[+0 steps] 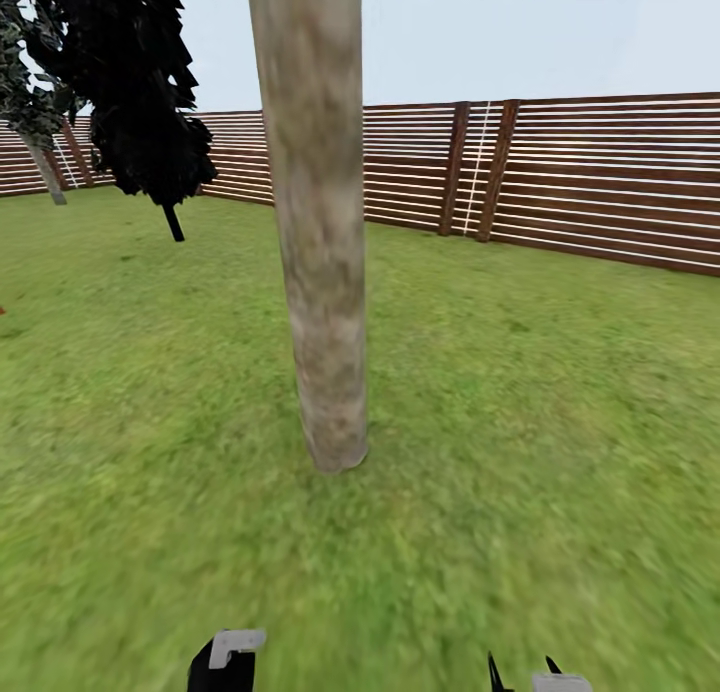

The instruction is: In the garden, pick up the pesticide atomizer on the floor and spray pesticide onto both trees until each tree trunk is fully covered.

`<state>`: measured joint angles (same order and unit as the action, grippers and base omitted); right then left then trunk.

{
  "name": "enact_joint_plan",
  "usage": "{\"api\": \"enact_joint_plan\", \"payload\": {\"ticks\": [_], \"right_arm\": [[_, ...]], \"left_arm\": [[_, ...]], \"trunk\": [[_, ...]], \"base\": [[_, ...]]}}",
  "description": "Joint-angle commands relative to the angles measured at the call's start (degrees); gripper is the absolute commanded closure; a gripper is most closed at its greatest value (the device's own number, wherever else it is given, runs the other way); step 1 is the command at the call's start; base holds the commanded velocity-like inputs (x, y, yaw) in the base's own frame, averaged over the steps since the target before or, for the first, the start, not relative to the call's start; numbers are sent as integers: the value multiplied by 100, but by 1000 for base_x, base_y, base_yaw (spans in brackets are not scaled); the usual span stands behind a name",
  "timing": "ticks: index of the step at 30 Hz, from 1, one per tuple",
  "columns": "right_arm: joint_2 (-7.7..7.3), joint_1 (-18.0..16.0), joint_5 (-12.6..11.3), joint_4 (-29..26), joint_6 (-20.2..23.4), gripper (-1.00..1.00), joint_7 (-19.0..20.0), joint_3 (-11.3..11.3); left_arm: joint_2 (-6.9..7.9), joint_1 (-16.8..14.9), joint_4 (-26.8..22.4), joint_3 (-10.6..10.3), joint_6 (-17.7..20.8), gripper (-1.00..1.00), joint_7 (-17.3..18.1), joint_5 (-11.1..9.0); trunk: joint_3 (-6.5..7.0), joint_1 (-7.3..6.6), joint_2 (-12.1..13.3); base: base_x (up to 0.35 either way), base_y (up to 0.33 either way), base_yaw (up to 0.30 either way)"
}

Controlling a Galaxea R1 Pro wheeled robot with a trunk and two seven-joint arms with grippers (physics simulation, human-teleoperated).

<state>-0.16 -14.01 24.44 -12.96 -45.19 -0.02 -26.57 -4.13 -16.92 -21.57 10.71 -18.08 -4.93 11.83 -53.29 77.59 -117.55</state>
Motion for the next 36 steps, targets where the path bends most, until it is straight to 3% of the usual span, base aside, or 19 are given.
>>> {"api": "enact_joint_plan", "payload": {"ticks": [1,6,8,10,12,14,15,16,18,19,22,23,27,31,34,36], "right_arm": [[-8,-5,57,5,-23,-100,-4,-48],[3,-5,69,2,-13,-100,11,-38],[6,-5,79,-27,-11,-100,24,-11],[6,-8,216,-158,-6,-100,39,277],[42,-19,645,-341,6,-100,42,903],[97,-100,1005,-532,77,-100,38,1400],[159,-215,1084,-644,257,-100,44,1507],[201,-303,1116,-709,424,-100,63,1548],[289,-636,1161,-851,1095,-100,612,1603],[302,-749,1167,-890,1291,-100,939,1609],[320,-1269,1174,-1073,2042,-100,2616,1618],[321,-1339,1172,-1124,2124,-100,2879,1619],[323,-1471,1169,-1327,2276,-100,3891,1620],[319,-1509,1169,-1544,2392,-100,4489,1620],[322,-1528,1175,-1680,2658,-100,5048,1680],[323,-1598,1174,-1921,2726,-100,5546,2224]], "left_arm": [[-7,-4,4,28,-23,100,-17,63],[22,-20,-26,-33,4,100,57,100],[60,-81,-49,-162,25,100,296,182],[180,-114,-31,-281,51,100,1021,372],[372,-119,-42,-315,64,100,1843,675],[499,-125,-73,-356,74,100,2729,1194],[546,-163,-117,-366,90,100,3180,1536],[587,-214,-140,-370,128,100,3433,1740],[722,-394,-174,-375,514,100,4145,2279],[762,-439,-183,-376,655,100,4334,2405],[963,-645,-196,-386,941,100,4837,2706],[985,-693,-197,-391,959,100,4929,2761],[1023,-1211,-196,-371,1356,100,5643,3402],[992,-1552,-190,-385,1438,100,5765,3484],[957,-1765,-195,-401,1477,100,6343,3515],[966,-1804,-197,-479,1490,100,6578,3740]], "trunk": [[-5,3,-2],[-5,3,-2],[-5,3,-2],[-5,3,-2],[-5,3,-2],[-5,3,-2],[-5,3,-2],[-5,3,-2],[-5,3,-2],[-5,3,-2],[-5,3,-2],[-5,3,-2],[-5,3,-2],[-5,3,-2],[-5,3,-2],[-5,3,-2]], "base": [[270,0,0],[56,0,0],[5,0,0],[1,0,0],[0,0,0],[0,0,0],[0,0,0],[0,0,0],[0,0,0],[0,0,0],[0,0,0],[0,0,0],[0,0,0],[0,0,0],[0,0,0],[0,0,0]]}}
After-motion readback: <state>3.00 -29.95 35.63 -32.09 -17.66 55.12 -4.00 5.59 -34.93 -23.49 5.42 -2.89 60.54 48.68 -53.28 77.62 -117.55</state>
